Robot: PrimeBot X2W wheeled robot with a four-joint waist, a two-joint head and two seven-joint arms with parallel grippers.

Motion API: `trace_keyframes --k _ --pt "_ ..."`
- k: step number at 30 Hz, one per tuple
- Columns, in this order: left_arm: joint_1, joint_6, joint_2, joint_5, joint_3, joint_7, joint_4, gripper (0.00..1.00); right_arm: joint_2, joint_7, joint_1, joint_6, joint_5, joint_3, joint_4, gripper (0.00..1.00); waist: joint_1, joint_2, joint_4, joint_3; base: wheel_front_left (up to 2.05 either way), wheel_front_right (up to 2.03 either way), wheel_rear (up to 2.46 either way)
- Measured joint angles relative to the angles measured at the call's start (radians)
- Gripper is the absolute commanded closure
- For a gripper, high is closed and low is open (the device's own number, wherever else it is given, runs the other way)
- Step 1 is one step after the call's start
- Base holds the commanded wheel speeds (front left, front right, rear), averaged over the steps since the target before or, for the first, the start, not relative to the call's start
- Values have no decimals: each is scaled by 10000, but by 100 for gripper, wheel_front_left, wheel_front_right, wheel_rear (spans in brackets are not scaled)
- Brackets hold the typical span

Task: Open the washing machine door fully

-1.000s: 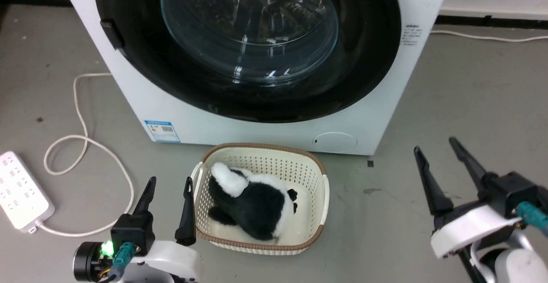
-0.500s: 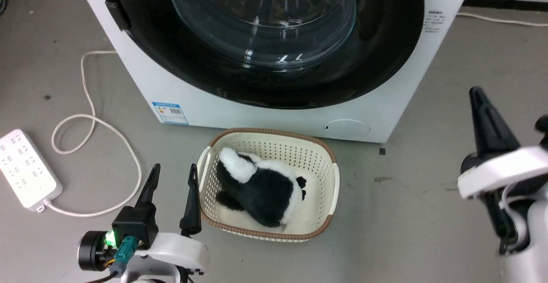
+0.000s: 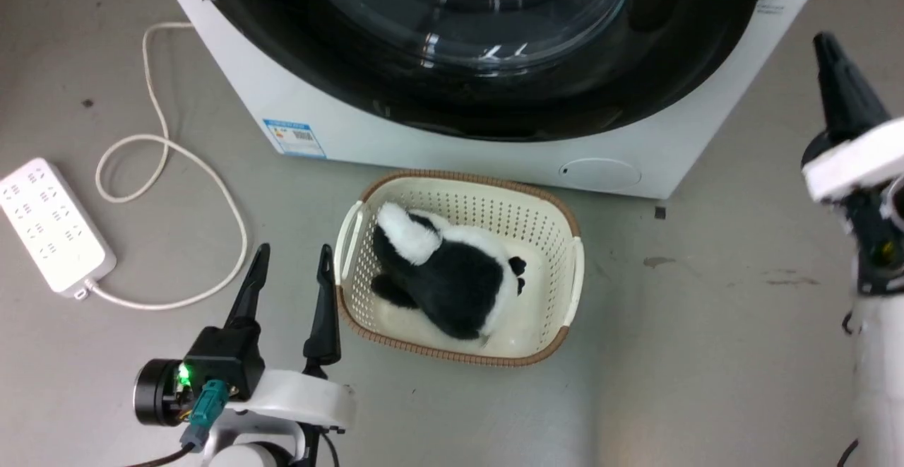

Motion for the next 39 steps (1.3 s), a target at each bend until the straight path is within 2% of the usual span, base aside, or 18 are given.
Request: trace_keyframes --k 14,22,23,25,31,39 --pt "-257 132 0 -240 -368 -299 -94 0 -199 2313 -2823 -2 1877 -1254 2546 100 1 0 414 769 0 0 0" --pt "-355 228 2 -334 -623 -441 -125 0 -587 3005 -4165 -4 2165 -1733 3691 100 0 0 736 1106 0 0 0" --pt "-454 234 0 -397 -717 -487 -142 0 -617 3402 -4655 -4 2399 -1954 4215 100 0 -1 848 1213 0 0 0" --pt "-468 263 2 -420 -742 -556 -153 0 -654 3647 -4959 -15 2468 -2040 4489 100 0 -1 910 1285 0 0 0" --pt "-485 307 2 -426 -765 -658 -161 0 -809 4288 -5498 -19 2771 -2345 5007 100 0 0 1054 1439 0 0 0" --pt "-576 332 4 -504 -878 -838 -150 0 -978 5079 -5436 -21 3170 -2723 5400 100 0 0 1187 1230 0 0 0"
